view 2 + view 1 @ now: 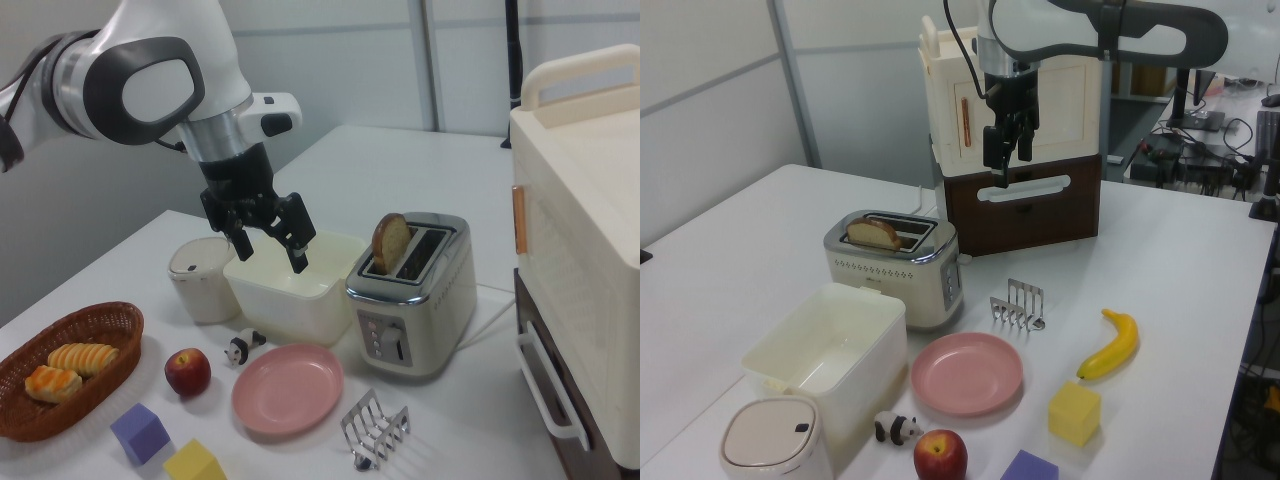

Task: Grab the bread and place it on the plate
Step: 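Move the open gripper from the box toward the silver toaster, then position the open gripper above the bread slice in the toaster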

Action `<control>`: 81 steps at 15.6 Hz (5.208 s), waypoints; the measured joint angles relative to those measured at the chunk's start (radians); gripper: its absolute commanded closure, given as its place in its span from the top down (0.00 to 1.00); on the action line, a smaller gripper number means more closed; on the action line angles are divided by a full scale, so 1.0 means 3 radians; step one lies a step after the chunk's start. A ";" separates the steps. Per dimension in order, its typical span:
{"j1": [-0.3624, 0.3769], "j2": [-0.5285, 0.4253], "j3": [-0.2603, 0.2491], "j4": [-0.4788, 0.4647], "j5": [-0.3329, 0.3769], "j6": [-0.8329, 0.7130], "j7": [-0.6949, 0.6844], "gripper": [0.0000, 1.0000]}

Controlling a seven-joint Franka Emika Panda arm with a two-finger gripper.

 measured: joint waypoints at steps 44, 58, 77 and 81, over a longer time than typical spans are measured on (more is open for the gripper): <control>0.0193 0.0773 0.0024 0.0097 -0.0323 0.1572 0.0358 1.00; 0.0226 0.0922 0.0024 0.0234 -0.0399 0.1636 0.0576 1.00; 0.0458 0.1198 0.0088 0.0300 -0.0711 0.2084 0.0578 1.00; 0.0476 0.1262 0.0087 0.0303 -0.0774 0.2100 0.0582 1.00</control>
